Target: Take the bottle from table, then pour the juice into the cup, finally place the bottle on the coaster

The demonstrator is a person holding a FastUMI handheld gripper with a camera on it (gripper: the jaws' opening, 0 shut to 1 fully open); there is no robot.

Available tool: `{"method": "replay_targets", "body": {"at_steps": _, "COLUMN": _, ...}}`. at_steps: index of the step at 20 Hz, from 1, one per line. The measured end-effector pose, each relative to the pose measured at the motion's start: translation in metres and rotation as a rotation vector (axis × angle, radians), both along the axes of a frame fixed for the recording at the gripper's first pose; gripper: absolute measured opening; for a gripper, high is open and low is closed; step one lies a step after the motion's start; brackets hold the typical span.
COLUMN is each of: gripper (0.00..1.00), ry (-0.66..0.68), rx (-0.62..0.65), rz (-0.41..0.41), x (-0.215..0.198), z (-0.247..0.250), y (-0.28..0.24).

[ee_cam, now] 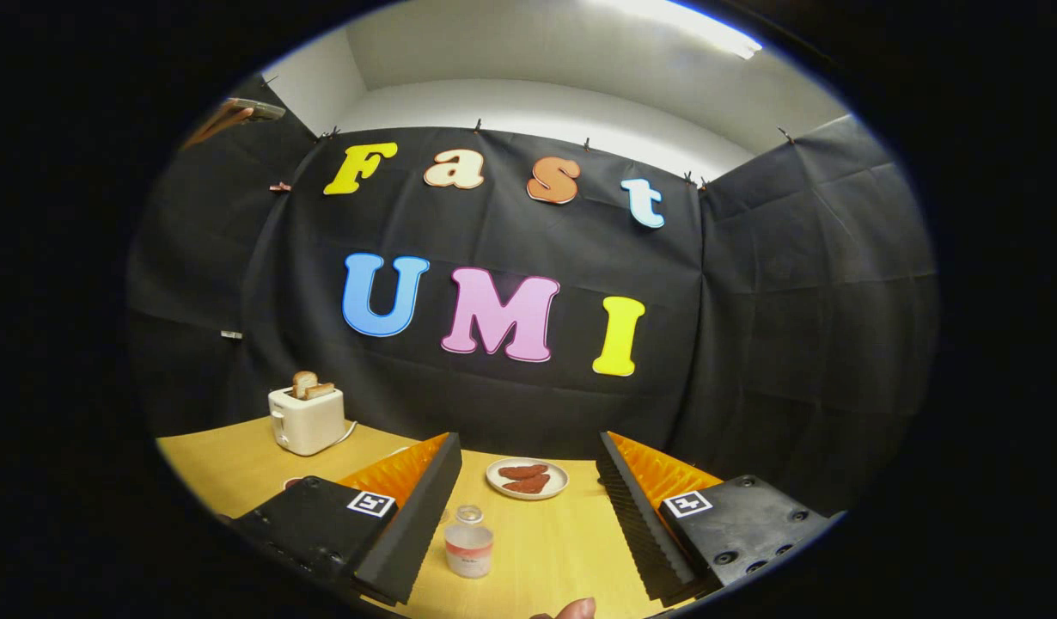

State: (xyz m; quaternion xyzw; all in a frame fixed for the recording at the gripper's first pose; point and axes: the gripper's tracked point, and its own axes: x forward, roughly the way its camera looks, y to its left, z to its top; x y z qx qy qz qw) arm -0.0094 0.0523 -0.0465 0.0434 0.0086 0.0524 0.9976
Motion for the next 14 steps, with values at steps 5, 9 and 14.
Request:
{"method": "replay_targets", "body": {"at_steps": 5, "gripper": 0.97, "ry": 0.026, "rx": -0.003, "rz": 0.066, "x": -0.002, "z": -0.059, "y": 0.034}}
{"method": "replay_targets", "body": {"at_steps": 9, "gripper": 0.97, "ry": 0.054, "rx": 0.027, "rz": 0.065, "x": 0.005, "z": -0.106, "y": 0.046}}
{"method": "replay_targets", "body": {"at_steps": 14, "gripper": 0.97, "ry": 0.082, "rx": 0.029, "rz": 0.026, "x": 0.011, "z": -0.157, "y": 0.05}}
